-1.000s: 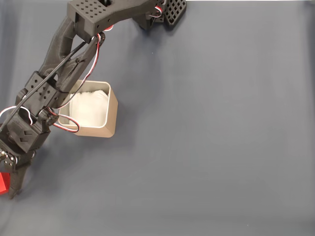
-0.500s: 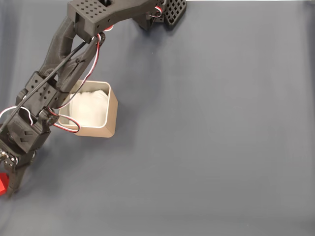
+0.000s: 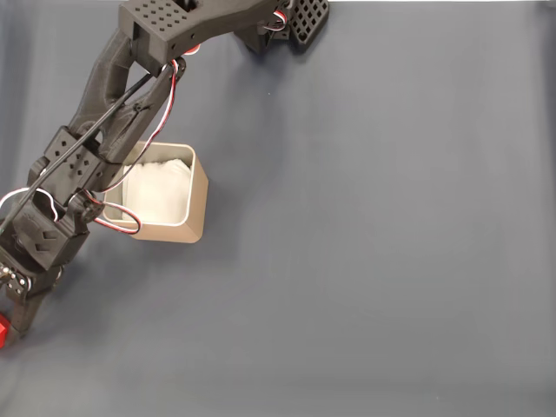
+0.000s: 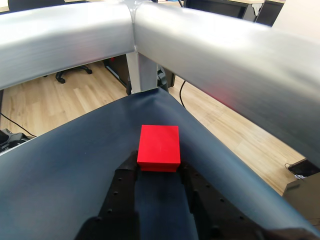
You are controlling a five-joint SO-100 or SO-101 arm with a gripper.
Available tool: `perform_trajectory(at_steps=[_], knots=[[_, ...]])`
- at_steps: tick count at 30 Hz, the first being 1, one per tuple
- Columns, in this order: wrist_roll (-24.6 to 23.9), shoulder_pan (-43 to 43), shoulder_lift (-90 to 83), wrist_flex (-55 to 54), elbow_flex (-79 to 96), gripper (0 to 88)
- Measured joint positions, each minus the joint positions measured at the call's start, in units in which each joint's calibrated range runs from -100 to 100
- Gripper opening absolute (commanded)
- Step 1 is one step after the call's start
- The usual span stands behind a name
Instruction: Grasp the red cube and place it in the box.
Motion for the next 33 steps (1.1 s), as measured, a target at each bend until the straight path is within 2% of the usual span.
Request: perform_trajectory(at_steps=[16, 33], knots=[[0.0, -0.08, -2.05, 0.0, 2.55, 17.4], [0.39, -0.23, -24.34, 10.64, 24.5, 15.0]])
